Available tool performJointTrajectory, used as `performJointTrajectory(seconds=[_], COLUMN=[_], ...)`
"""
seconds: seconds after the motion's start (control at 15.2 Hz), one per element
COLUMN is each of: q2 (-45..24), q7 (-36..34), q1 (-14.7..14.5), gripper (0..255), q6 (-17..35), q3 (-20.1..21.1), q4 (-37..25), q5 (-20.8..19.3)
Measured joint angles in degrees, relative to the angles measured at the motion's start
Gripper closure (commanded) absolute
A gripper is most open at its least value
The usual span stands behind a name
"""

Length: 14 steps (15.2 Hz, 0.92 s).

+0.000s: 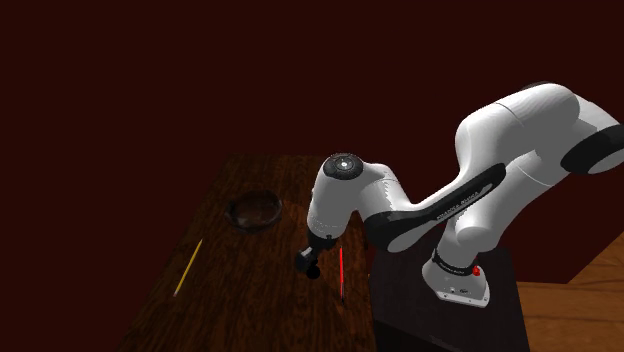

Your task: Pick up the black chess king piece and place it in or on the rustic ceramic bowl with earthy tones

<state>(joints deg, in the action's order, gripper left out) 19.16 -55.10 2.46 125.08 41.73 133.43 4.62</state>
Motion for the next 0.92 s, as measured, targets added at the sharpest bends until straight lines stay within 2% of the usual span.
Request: performJointTrajectory(seconds=[0.07, 0.73, 0.92], q2=[0.0, 0.0, 0.6], q7=[0.0, 0.0, 0.4], q1=[0.0, 0.0, -0.2], gripper=[255, 255, 255], q6=[0.0, 0.0, -1.5], q3=[0.0, 0.0, -0.4], q4=[0.0, -0.1, -1.0], q5=[0.0, 0.0, 0.3])
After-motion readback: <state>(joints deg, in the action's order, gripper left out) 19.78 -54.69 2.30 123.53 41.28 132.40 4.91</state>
